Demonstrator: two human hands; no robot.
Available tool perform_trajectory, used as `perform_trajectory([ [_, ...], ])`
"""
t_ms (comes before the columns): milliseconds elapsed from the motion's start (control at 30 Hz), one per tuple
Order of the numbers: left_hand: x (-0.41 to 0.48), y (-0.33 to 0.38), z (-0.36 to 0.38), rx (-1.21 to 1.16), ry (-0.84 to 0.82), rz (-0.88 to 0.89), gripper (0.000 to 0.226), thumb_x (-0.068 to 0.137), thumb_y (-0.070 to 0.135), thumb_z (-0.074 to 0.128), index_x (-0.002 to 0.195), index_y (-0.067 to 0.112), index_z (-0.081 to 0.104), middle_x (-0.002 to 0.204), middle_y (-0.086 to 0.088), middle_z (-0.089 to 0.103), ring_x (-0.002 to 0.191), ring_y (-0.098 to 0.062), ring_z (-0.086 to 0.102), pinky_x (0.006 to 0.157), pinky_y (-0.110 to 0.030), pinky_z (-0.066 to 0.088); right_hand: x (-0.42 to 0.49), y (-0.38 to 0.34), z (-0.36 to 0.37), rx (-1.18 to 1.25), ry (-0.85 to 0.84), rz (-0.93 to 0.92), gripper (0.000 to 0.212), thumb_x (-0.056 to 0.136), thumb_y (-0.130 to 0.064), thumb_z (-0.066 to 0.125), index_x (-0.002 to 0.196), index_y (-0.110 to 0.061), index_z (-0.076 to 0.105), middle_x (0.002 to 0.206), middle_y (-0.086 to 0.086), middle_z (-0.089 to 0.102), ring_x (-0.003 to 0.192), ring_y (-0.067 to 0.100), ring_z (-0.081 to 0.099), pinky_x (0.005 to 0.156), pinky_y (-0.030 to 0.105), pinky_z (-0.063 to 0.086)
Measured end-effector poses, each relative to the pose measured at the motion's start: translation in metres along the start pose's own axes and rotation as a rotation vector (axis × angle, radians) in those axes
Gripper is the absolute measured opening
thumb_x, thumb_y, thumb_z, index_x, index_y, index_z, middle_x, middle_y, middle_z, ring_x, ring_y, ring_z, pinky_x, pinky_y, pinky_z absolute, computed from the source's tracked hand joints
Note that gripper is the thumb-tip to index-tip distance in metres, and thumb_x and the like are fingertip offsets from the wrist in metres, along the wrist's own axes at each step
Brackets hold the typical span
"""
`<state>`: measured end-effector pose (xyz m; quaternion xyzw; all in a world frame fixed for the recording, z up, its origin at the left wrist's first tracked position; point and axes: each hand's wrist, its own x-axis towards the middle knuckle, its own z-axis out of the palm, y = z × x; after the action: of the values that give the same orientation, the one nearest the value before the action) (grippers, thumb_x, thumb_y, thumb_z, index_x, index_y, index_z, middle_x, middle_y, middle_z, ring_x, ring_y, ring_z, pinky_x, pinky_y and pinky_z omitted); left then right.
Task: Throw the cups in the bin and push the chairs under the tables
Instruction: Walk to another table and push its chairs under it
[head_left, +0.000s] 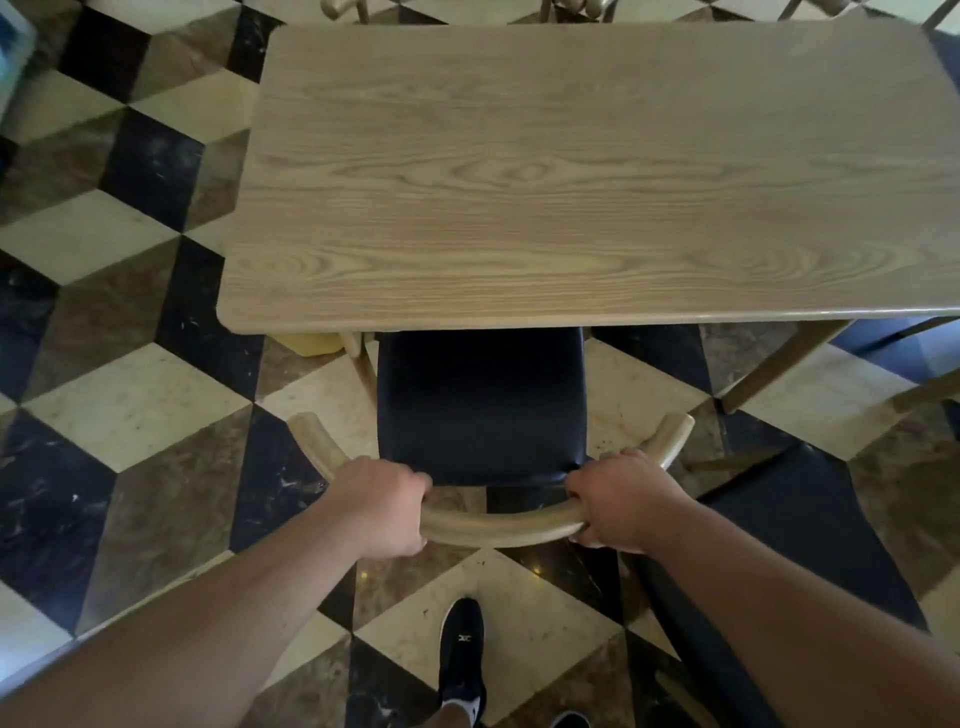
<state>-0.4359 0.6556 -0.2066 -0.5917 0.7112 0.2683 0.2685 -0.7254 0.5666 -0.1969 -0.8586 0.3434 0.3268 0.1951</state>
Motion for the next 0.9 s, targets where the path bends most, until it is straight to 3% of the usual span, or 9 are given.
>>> perform_trajectory([
  [200, 0.036, -0.025, -0.041, 0.010, 0.016, -0.004, 0.034, 0.086, 0.055, 0.069, 0.108, 0.030, 0.065, 0.090, 0.009, 0.064, 0.079, -0.016, 0.064, 0.075, -0.037, 0.058, 0.038, 0.025, -0.040, -0.023, 0.012, -0.030, 0.035, 0.091, -0.053, 0.072, 0.117, -0.033, 0.061, 0.098, -0.010, 0.059, 0.092, 0.018, 0.056, 0.099, 0.045, 0.047],
  [333, 0.055, -0.030, -0.054, 0.041, -0.057, 0.047, 0.035, 0.084, 0.057, 0.064, 0.111, 0.034, 0.068, 0.087, 0.010, 0.066, 0.079, -0.017, 0.063, 0.066, -0.034, 0.052, 0.055, 0.038, -0.055, -0.077, -0.050, -0.050, 0.028, 0.093, -0.050, 0.070, 0.116, -0.037, 0.063, 0.101, -0.011, 0.065, 0.095, 0.017, 0.061, 0.100, 0.045, 0.048],
  [500, 0.068, -0.037, -0.051, 0.053, -0.193, 0.105, 0.032, 0.082, 0.054, 0.057, 0.097, 0.029, 0.070, 0.080, 0.007, 0.066, 0.075, -0.018, 0.064, 0.065, -0.036, 0.057, 0.059, 0.043, -0.050, -0.067, -0.049, -0.075, 0.024, 0.090, -0.057, 0.061, 0.104, -0.037, 0.062, 0.092, -0.012, 0.063, 0.083, 0.013, 0.061, 0.080, 0.039, 0.055],
  [633, 0.068, -0.040, -0.053, 0.065, -0.212, 0.152, 0.028, 0.086, 0.053, 0.056, 0.090, 0.027, 0.065, 0.076, 0.006, 0.062, 0.074, -0.021, 0.063, 0.067, -0.037, 0.058, 0.060, 0.044, -0.055, -0.099, -0.069, -0.108, 0.032, 0.095, -0.061, 0.055, 0.112, -0.034, 0.061, 0.092, -0.008, 0.061, 0.083, 0.017, 0.060, 0.075, 0.037, 0.049],
  [900, 0.070, -0.043, -0.054, 0.043, -0.204, 0.161, 0.029, 0.086, 0.055, 0.058, 0.081, 0.027, 0.060, 0.071, 0.006, 0.059, 0.072, -0.020, 0.062, 0.068, -0.039, 0.060, 0.061, 0.046, -0.059, -0.118, -0.096, -0.142, 0.038, 0.097, -0.064, 0.050, 0.113, -0.031, 0.061, 0.094, -0.008, 0.065, 0.084, 0.017, 0.065, 0.077, 0.037, 0.056],
])
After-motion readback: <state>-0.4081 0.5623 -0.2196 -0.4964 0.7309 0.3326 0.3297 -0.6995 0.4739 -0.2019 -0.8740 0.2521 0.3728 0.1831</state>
